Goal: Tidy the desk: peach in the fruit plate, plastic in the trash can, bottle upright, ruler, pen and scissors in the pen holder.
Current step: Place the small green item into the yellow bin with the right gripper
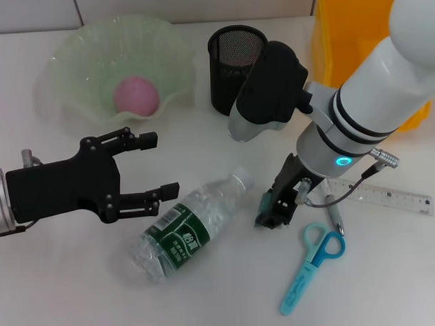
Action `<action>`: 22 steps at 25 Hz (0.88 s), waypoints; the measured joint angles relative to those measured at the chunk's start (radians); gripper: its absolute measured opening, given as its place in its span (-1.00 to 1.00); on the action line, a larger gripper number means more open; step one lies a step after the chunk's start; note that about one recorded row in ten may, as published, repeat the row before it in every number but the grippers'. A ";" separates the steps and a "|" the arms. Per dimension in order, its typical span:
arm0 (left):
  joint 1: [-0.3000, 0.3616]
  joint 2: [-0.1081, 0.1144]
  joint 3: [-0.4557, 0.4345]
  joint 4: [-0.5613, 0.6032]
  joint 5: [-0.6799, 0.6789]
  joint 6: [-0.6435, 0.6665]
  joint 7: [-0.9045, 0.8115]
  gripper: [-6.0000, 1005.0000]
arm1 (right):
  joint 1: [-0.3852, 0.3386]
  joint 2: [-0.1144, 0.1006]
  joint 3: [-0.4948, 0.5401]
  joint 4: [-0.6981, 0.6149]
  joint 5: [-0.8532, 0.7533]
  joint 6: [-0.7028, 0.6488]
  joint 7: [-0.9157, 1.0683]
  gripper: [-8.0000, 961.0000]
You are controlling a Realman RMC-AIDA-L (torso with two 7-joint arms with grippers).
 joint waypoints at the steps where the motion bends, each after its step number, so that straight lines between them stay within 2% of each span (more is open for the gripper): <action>1: 0.000 0.000 0.000 0.000 0.000 0.000 0.000 0.71 | 0.000 0.000 0.000 0.000 0.000 0.000 0.000 0.02; 13: 0.000 -0.001 -0.010 0.002 0.000 0.005 -0.001 0.71 | -0.019 -0.005 0.029 -0.046 0.002 -0.031 0.016 -0.22; 22: 0.001 -0.002 -0.010 0.002 -0.001 0.006 -0.002 0.71 | -0.031 -0.011 0.269 -0.213 -0.047 -0.185 0.016 -0.23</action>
